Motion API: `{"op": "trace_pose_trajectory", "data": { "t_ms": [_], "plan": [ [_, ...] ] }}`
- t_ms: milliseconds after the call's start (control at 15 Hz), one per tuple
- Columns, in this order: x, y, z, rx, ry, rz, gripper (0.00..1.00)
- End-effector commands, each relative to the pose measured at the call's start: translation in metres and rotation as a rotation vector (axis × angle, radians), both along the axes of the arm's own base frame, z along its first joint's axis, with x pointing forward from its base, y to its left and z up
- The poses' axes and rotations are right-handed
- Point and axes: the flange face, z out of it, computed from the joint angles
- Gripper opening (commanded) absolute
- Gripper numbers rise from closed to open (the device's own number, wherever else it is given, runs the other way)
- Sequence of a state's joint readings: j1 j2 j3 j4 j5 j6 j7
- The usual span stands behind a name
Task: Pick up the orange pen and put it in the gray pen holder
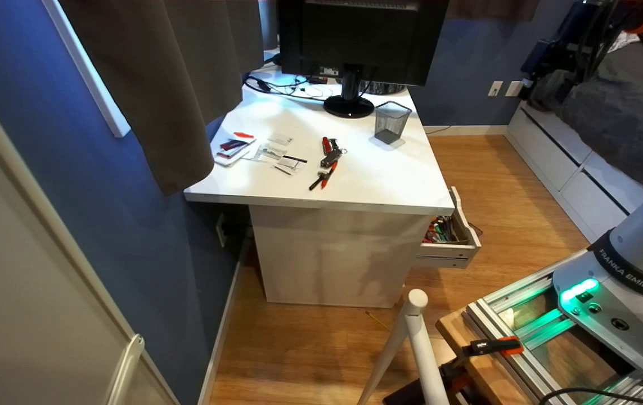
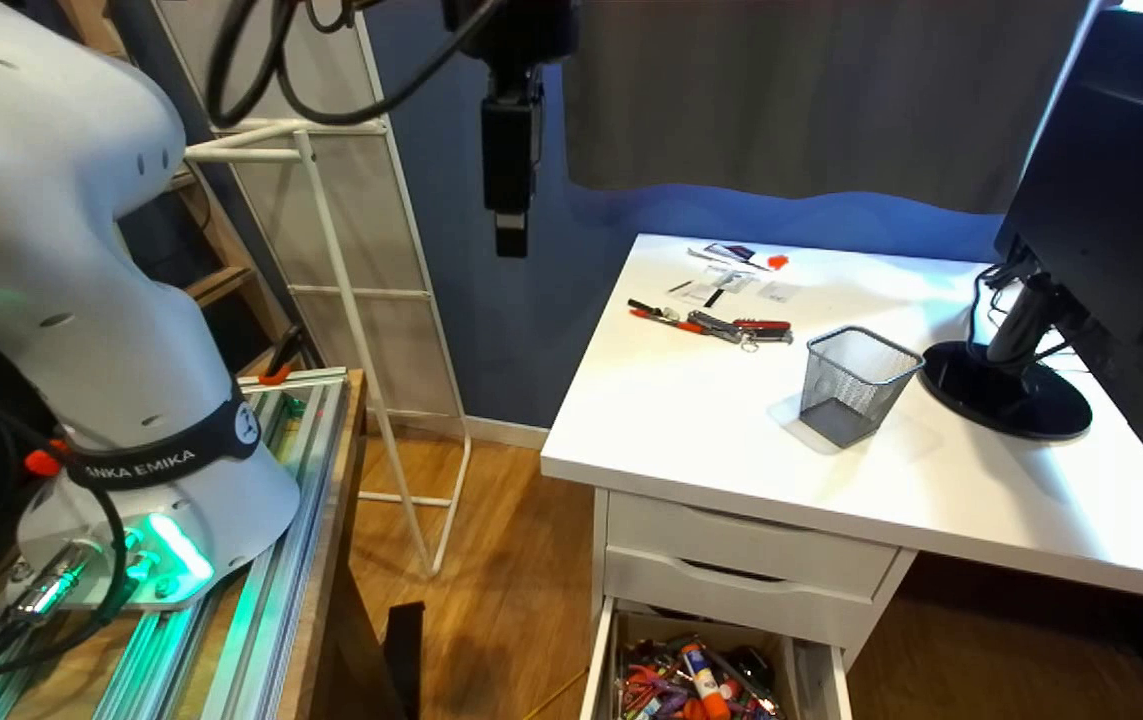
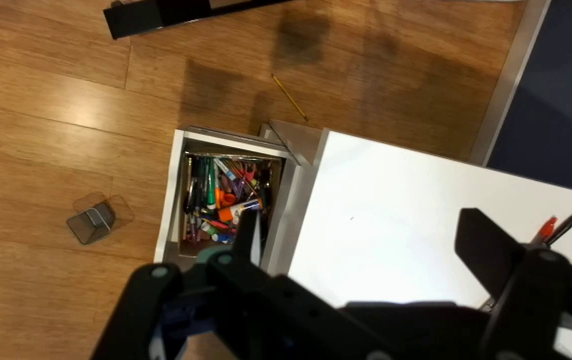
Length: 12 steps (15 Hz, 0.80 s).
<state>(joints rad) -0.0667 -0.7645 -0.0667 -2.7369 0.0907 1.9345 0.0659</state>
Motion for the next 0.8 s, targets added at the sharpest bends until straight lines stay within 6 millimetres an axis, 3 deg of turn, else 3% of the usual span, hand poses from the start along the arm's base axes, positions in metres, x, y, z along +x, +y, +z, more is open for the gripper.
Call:
{"op": "trace_pose_trajectory", "data": {
  "t_ms": [0,133,333,733],
  "plan": [
    [0.031,0.072,-0.003,0.003,-0.02,0.019,1.0],
    [0.042,0.117,-0.008,-0.002,-0.008,0.03,1.0],
    [0.065,0.169,-0.016,-0.042,-0.045,-0.019,1.0],
    [0.132,0.221,-0.037,-0.089,-0.122,-0.213,1.0]
  ]
}}
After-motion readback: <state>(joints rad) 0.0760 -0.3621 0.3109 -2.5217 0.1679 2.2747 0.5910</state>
